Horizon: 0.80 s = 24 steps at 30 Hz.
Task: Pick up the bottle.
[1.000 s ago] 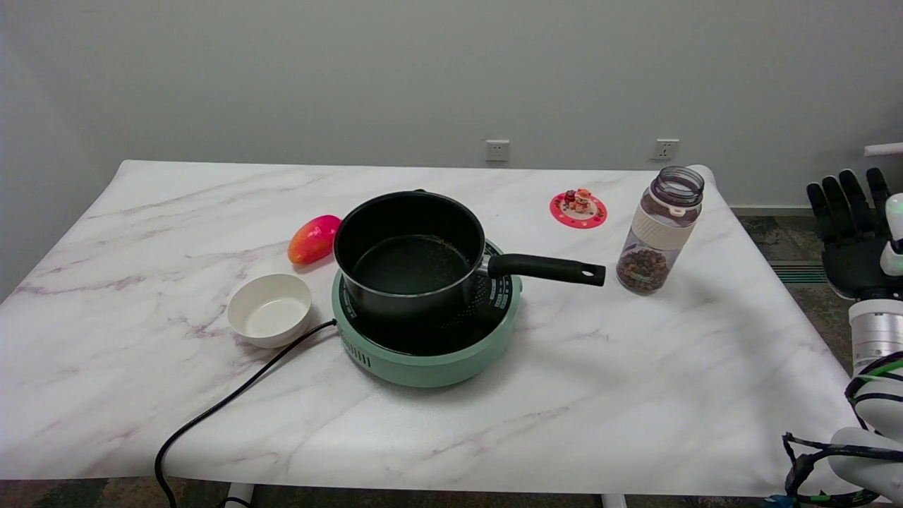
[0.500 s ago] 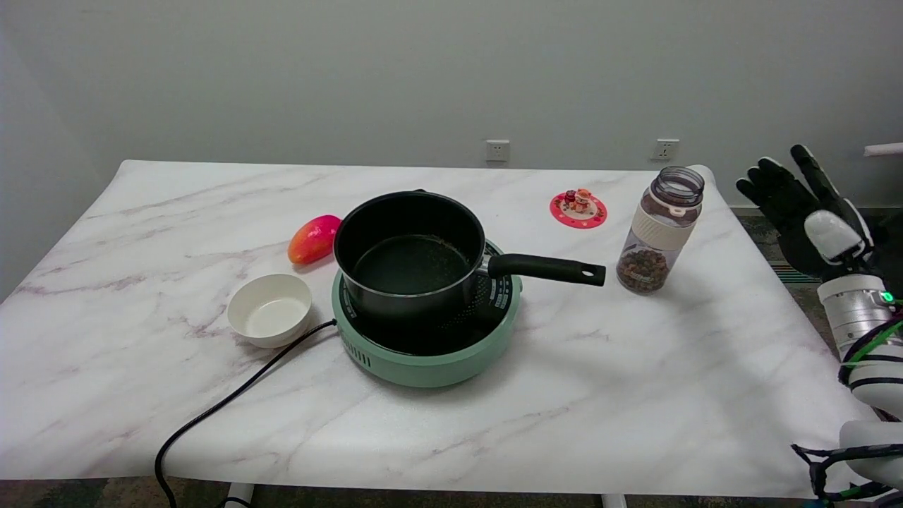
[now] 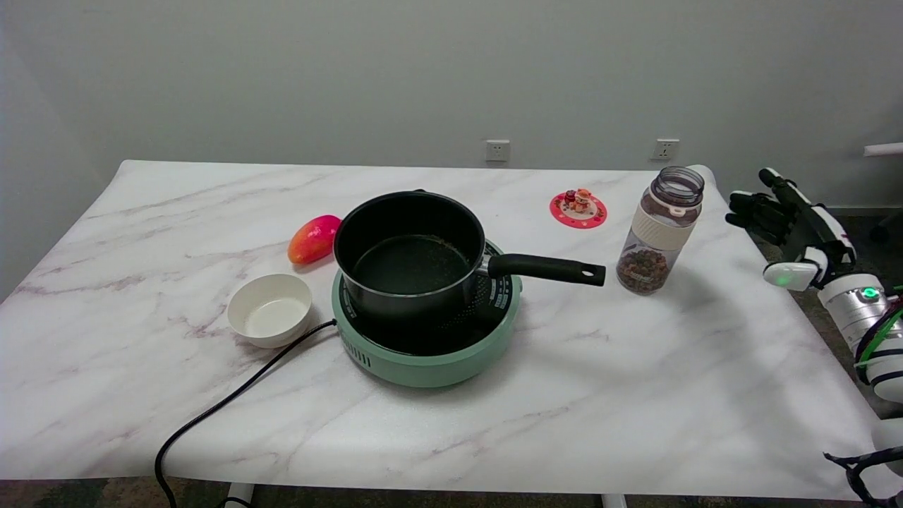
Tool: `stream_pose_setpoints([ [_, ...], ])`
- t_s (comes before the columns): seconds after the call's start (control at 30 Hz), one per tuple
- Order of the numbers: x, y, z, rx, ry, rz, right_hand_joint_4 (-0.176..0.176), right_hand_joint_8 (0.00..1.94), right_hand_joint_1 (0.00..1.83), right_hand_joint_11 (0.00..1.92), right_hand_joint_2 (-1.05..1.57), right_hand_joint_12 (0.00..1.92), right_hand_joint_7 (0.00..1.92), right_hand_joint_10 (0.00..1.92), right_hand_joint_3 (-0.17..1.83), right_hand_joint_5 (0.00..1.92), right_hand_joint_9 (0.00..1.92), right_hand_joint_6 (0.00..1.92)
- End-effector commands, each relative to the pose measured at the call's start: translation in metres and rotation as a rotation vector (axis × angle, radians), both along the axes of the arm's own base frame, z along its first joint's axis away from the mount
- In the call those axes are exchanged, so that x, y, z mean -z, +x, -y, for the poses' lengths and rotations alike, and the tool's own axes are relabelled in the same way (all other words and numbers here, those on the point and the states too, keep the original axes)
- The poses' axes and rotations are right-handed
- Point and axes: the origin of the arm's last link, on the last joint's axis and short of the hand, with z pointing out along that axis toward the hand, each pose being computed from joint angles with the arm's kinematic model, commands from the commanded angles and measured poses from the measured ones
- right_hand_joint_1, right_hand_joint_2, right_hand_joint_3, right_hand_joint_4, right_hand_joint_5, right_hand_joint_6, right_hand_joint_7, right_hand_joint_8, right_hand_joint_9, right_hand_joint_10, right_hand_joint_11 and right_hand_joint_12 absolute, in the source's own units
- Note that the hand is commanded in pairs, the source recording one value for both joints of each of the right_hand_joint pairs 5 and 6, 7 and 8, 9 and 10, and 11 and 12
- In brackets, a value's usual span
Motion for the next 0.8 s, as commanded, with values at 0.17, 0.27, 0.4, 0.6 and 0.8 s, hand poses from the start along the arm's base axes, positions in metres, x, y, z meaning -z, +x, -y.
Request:
stream_pose_setpoints([
  [0.17,-0.008,-0.007,0.001,0.208,-0.059,-0.308,0.000,0.51,1.21,0.50,-0.85,0.50,0.51,0.49,0.91,0.11,0.49,0.11],
  [0.27,-0.003,-0.007,0.008,0.212,-0.043,-0.312,0.000,0.51,1.21,0.50,-0.86,0.50,0.51,0.50,0.94,0.12,0.50,0.12],
  [0.4,-0.001,-0.003,0.017,0.185,-0.041,-0.311,0.000,0.52,1.20,0.49,-0.90,0.49,0.52,0.48,0.94,0.14,0.48,0.14],
  [0.6,0.016,-0.005,0.044,0.135,-0.003,-0.260,0.000,0.52,1.20,0.48,-0.92,0.48,0.52,0.48,0.96,0.16,0.48,0.16],
  [0.8,0.032,-0.007,0.065,0.097,0.025,-0.226,0.000,0.53,1.19,0.49,-0.93,0.49,0.53,0.48,0.96,0.18,0.48,0.18],
])
